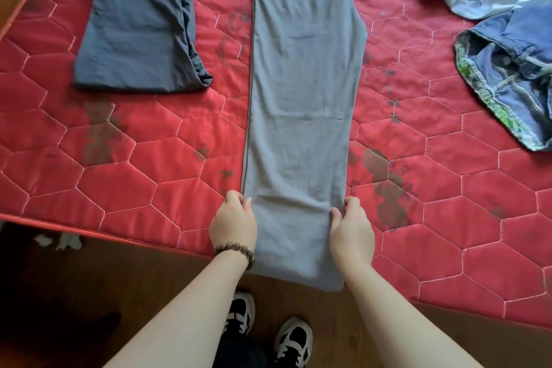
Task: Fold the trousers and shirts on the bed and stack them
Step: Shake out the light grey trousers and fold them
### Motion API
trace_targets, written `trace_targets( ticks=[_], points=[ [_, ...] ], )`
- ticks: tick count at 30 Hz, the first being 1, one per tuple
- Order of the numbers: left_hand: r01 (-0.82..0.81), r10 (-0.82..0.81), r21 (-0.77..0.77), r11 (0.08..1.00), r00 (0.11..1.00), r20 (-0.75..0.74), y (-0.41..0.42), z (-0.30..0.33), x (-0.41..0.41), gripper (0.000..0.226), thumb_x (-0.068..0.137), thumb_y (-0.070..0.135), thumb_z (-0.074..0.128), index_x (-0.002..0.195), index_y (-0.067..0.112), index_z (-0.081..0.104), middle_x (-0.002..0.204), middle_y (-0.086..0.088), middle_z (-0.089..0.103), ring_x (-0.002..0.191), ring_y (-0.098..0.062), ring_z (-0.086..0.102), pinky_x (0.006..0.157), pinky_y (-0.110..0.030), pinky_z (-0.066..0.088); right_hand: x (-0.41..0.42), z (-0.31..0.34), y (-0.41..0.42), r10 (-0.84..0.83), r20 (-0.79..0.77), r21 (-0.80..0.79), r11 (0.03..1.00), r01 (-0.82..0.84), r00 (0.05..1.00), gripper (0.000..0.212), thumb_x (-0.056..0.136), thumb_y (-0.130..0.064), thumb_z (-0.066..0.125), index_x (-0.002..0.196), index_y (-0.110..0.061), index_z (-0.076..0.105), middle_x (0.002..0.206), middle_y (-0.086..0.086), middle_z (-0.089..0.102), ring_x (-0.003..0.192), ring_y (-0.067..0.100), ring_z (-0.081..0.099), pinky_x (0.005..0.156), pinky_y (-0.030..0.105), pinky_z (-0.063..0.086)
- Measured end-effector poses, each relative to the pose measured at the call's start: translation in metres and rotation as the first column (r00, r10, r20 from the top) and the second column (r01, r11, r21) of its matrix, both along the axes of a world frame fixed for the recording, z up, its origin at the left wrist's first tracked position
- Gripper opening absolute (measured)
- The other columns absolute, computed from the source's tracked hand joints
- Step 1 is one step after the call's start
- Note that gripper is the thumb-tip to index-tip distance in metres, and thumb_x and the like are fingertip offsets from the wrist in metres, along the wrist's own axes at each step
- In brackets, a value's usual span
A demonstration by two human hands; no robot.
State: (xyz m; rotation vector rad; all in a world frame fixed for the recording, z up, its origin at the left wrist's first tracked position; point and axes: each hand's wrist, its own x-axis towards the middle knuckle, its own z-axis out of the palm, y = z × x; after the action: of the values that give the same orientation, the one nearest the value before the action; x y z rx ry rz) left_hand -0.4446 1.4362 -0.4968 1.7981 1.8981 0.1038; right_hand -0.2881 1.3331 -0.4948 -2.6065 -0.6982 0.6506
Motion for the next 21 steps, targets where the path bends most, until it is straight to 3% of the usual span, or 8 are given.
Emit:
trace_targets(
  ticks=[5, 11, 14, 16, 19, 21],
  points=[
    [0.023, -0.033, 0.118, 0.993, 0.996, 0.082, -0.004, 0.005, -0.004, 0.017, 0.097, 0.025, 0.048, 0.088, 0.011, 0.052, 0.091, -0.006, 0.055, 0.080, -0.029, 0.054, 0.061, -0.033, 0.033, -0.005, 0.005, -0.004, -0.002, 0.021, 0.102, 0.995, 0.000, 1.000, 0.007, 0.096, -0.022, 0.048, 0.094, -0.016, 0.045, 0.079, 0.004, 0.059, 0.072, 0.031, 0.053, 0.058, 0.037, 0.034],
    [0.119, -0.119, 0.002, 0.993, 0.992, -0.030, 0.012, 0.002, -0.015, 0.017, 0.098, 0.022, 0.045, 0.092, 0.008, 0.052, 0.096, -0.012, 0.059, 0.087, -0.035, 0.057, 0.069, -0.036, 0.035, -0.006, 0.002, -0.009, 0.009, -0.005, -0.013, 1.000, -0.009, 1.000, 0.014, 0.097, -0.022, 0.049, 0.088, -0.012, 0.043, 0.073, 0.007, 0.056, 0.076, 0.035, 0.056, 0.060, 0.039, 0.036],
    [0.136, -0.135, 0.025, 0.990, 0.990, -0.041, 0.011, 0.008, -0.017, 0.011, 0.096, 0.019, 0.048, 0.098, 0.010, 0.053, 0.101, -0.012, 0.059, 0.091, -0.034, 0.058, 0.068, -0.037, 0.037, -0.010, 0.007, -0.010, 0.014, -0.026, -0.058, 0.998, -0.016, 1.000, 0.011, 0.097, -0.021, 0.049, 0.091, -0.013, 0.045, 0.086, 0.013, 0.062, 0.082, 0.036, 0.056, 0.063, 0.039, 0.038],
    [0.157, -0.148, 0.104, 0.982, 0.985, -0.093, 0.005, 0.008, -0.018, 0.026, 0.091, 0.015, 0.056, 0.116, 0.009, 0.053, 0.119, -0.013, 0.055, 0.110, -0.032, 0.054, 0.084, -0.041, 0.042, -0.012, 0.009, -0.011, 0.054, 0.098, -0.044, 0.998, -0.050, 0.994, 0.014, 0.092, -0.016, 0.056, 0.102, -0.008, 0.053, 0.102, 0.015, 0.058, 0.095, 0.037, 0.055, 0.073, 0.041, 0.041],
    [0.423, -0.409, 0.244, 0.872, 0.906, -0.109, 0.000, 0.004, -0.007, 0.048, 0.091, 0.010, 0.054, 0.137, 0.004, 0.044, 0.143, -0.016, 0.044, 0.135, -0.030, 0.038, 0.110, -0.044, 0.029, -0.025, 0.011, 0.000, 0.215, 0.322, 0.071, 0.966, -0.250, 0.922, 0.036, 0.079, 0.000, 0.067, 0.114, 0.003, 0.061, 0.120, 0.024, 0.058, 0.112, 0.041, 0.055, 0.093, 0.046, 0.046],
    [0.686, -0.675, 0.173, 0.706, 0.727, -0.128, -0.007, -0.005, 0.007, 0.054, 0.096, 0.007, 0.039, 0.147, 0.002, 0.025, 0.155, -0.015, 0.024, 0.146, -0.026, 0.017, 0.118, -0.037, 0.009, -0.040, 0.005, 0.012, 0.417, 0.338, 0.101, 0.875, -0.473, 0.844, 0.041, 0.079, 0.005, 0.063, 0.120, 0.005, 0.060, 0.129, 0.026, 0.055, 0.122, 0.040, 0.053, 0.103, 0.046, 0.041]
  ],
)
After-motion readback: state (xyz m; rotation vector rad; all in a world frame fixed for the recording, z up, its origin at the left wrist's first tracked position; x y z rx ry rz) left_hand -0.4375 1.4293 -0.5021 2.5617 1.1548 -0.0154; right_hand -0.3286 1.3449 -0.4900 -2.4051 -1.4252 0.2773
